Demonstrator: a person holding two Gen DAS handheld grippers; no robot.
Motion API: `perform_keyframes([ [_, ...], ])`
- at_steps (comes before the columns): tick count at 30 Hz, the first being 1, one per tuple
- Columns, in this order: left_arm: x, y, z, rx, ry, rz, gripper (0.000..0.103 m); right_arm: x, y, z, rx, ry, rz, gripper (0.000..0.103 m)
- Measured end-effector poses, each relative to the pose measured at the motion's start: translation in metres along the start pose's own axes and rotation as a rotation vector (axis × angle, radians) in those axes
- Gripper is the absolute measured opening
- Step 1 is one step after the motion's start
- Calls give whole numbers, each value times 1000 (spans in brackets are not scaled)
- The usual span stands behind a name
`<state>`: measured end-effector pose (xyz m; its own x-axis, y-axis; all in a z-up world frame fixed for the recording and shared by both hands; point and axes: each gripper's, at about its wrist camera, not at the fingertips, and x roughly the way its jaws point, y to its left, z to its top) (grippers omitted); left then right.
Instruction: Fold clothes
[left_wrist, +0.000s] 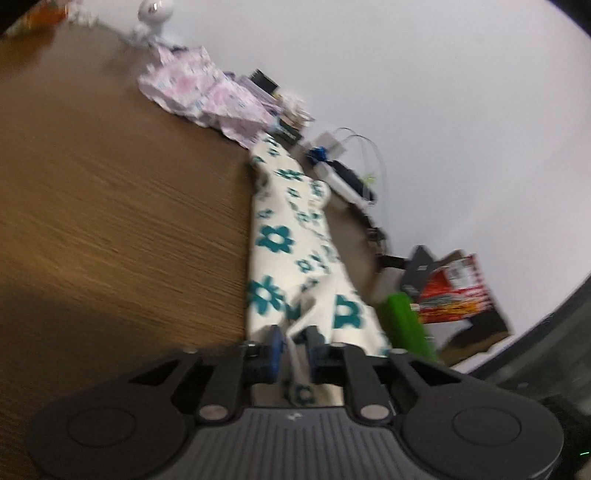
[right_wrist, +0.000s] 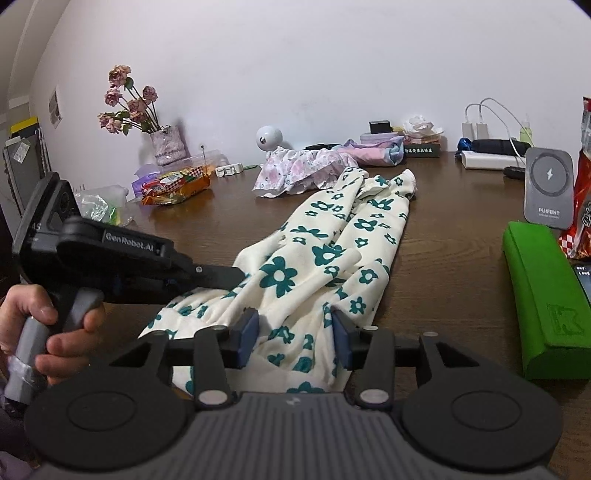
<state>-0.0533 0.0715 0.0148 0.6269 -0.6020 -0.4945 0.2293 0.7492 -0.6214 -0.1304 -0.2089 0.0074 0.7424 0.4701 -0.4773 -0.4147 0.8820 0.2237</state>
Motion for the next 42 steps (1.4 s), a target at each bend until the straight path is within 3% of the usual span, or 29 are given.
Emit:
perform_keyframes([
  [2,-4,-7,-1,55,-21,25,26,0,-1,0,2,-2,2,46],
  [6,-7,-20,6,129,-40,24,57,-12,0,7,-20,-56,10,46],
  [7,-7,-23,9,144,-39,20,61,-16,0,9,-19,-75,15,46],
  [9,1,-26,13,167,-13,7,55,-17,0,14,-14,-83,25,46],
  [10,5,-27,15,171,2,3,27,-15,1,15,-19,-77,18,46],
  [11,9,-27,16,167,13,1,9,-12,3,15,-25,-69,9,46],
  [12,12,-27,17,157,20,-2,5,-9,4,15,-32,-60,1,46],
  [19,17,-25,15,106,-14,-108,5,-8,4,15,-38,-55,-33,45],
  [22,27,-17,15,39,0,-97,5,3,3,8,-15,-17,-20,44],
  [25,15,-14,18,9,-46,-102,17,8,0,4,14,-7,-14,44],
  [27,-6,-15,22,16,-94,-117,35,8,-1,4,12,-4,-16,45],
  [30,-39,-25,22,88,-133,-20,37,8,-1,3,15,-7,-17,45],
  [33,-56,-40,10,182,-94,82,37,8,-1,2,17,-12,-16,45],
  [35,-51,-48,-3,202,-48,92,37,8,-2,1,23,-13,-13,45],
  [37,-43,-52,-14,216,-16,93,36,8,-1,1,22,-11,-16,45],
  [38,-37,-51,-17,217,-2,103,28,8,0,2,17,-10,-20,45],
  [39,-31,-51,-20,217,12,114,4,7,1,2,11,-9,-24,45],
  [42,-18,-42,-24,192,24,118,5,8,0,2,8,-10,-22,45],
])
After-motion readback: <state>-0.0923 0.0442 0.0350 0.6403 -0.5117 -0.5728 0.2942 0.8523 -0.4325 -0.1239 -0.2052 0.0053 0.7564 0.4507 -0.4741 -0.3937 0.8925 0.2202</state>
